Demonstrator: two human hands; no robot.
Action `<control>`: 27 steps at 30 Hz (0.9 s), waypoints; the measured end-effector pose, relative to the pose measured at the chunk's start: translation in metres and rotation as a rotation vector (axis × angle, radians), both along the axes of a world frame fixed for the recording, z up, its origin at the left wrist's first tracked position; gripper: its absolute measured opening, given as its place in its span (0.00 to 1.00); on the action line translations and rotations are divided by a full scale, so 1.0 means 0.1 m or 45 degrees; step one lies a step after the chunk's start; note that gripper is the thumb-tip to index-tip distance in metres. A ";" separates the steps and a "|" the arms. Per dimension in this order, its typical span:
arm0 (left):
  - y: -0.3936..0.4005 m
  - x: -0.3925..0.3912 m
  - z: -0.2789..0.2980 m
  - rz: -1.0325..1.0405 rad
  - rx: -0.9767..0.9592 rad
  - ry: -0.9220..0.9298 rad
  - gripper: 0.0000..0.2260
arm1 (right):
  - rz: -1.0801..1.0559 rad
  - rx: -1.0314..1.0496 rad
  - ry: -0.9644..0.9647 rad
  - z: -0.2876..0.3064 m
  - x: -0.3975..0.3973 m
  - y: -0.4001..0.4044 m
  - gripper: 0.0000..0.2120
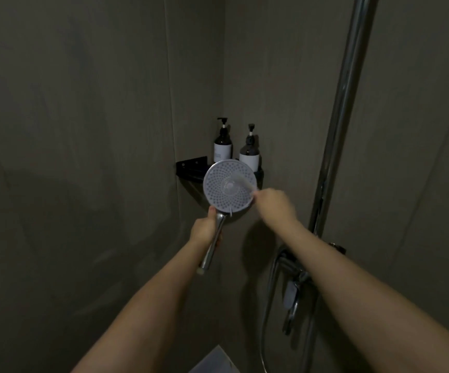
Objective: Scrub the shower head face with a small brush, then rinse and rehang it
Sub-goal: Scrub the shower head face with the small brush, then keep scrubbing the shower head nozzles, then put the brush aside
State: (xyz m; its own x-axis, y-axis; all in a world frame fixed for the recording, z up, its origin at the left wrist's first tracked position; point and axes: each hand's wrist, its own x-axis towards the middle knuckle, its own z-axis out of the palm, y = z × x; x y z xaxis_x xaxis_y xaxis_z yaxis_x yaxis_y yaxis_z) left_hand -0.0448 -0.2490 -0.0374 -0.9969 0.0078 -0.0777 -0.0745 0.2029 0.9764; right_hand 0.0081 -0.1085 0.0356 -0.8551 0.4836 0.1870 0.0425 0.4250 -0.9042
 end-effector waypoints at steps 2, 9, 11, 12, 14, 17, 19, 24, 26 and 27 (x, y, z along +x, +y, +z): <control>0.04 0.02 -0.05 -0.019 0.030 -0.036 0.28 | -0.269 -0.272 -0.020 -0.05 -0.03 0.21 0.17; 0.33 0.25 -0.26 -0.063 0.390 -0.090 0.14 | 0.010 -0.715 -0.138 -0.56 -0.07 0.12 0.15; 0.45 0.32 -0.35 -0.079 0.424 -0.073 0.07 | 0.064 -0.855 -0.130 -0.71 -0.03 0.10 0.09; 0.51 0.33 -0.40 -0.092 0.427 -0.069 0.05 | 0.053 -0.888 -0.123 -0.77 0.00 0.11 0.07; 0.63 0.37 -0.47 -0.112 0.458 -0.077 0.02 | 0.036 -0.936 -0.116 -0.85 0.07 0.16 0.04; 0.78 0.40 -0.59 -0.153 0.537 -0.123 0.02 | -0.010 -0.915 -0.119 -0.97 0.11 0.25 0.03; 0.83 0.43 -0.70 -0.219 0.507 -0.172 0.08 | -0.035 -0.884 -0.131 -1.07 0.14 0.29 0.06; 0.91 0.51 -0.90 -0.261 0.472 -0.264 0.07 | -0.050 -0.847 -0.231 -1.40 0.18 0.42 0.09; 0.96 0.55 -0.97 -0.247 0.476 -0.287 0.06 | -0.025 -0.759 -0.262 -1.51 0.21 0.49 0.06; 0.99 0.56 -1.00 -0.246 0.505 -0.305 0.06 | -0.023 -0.715 -0.268 -1.56 0.21 0.53 0.05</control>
